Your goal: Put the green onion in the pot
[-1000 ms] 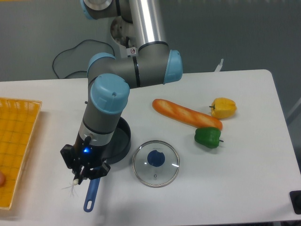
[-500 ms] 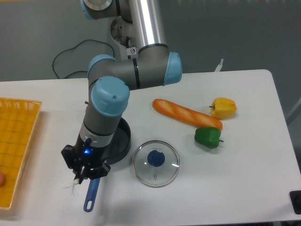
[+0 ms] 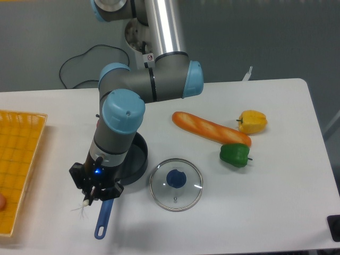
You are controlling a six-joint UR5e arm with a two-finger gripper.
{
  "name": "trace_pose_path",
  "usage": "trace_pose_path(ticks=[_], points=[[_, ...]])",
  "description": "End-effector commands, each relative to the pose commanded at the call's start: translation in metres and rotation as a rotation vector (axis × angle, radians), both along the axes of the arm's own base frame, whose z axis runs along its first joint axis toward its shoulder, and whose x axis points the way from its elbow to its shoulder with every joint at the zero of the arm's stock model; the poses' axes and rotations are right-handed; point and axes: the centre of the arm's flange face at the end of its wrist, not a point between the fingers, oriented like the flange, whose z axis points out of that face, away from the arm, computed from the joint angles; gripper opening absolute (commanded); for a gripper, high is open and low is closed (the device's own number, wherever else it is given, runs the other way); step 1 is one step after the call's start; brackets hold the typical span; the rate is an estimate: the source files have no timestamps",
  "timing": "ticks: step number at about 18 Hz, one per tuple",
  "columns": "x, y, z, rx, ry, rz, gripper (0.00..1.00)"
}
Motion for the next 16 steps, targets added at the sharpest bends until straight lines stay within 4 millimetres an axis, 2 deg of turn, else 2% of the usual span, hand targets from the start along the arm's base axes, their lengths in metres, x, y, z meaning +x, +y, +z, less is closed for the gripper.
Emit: trace_pose_path(ticks=[6,16], points=[[0.003,0.001,0.0,0.001,0.001,-0.005,0.04],[0.016,-0.008,-0.02,-0.031,-0.024,-0.014,0.04]])
